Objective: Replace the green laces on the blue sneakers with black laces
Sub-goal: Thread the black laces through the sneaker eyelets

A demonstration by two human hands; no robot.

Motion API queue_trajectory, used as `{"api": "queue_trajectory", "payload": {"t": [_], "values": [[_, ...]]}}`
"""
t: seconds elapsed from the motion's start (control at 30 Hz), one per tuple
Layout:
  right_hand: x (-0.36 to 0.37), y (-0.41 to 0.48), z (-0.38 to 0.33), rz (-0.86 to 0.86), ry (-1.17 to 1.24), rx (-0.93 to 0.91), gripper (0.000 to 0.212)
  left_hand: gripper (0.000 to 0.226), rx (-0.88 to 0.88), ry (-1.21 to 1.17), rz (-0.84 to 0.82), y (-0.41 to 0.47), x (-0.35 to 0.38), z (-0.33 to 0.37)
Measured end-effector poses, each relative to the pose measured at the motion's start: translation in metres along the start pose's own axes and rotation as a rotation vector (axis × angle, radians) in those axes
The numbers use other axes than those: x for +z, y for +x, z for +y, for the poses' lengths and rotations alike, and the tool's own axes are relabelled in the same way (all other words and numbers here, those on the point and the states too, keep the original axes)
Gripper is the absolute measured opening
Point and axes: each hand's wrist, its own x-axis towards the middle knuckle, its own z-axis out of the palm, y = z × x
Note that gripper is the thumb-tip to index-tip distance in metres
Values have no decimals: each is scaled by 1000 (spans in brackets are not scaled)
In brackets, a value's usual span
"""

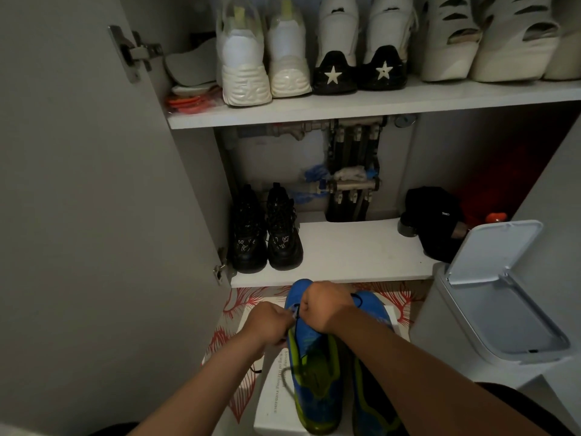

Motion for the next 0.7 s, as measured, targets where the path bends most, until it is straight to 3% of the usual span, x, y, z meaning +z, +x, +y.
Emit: {"api": "queue_trajectory", "payload": {"t": [0.17,0.33,0.6,0.7], "values": [[3,1,-3,-17,-28,19,18,14,-24,-62,-28,0,-4,-2],[5,-1,-2,-30,-55,31,6,23,-3,-29,-95,0,-2,0],[5,1,-1,-100,-13,66,16,14,70,24,-132,5,-4,1],[1,0,3,-132,-23,35,13,20,44,72,-119,9,-5,0]]}}
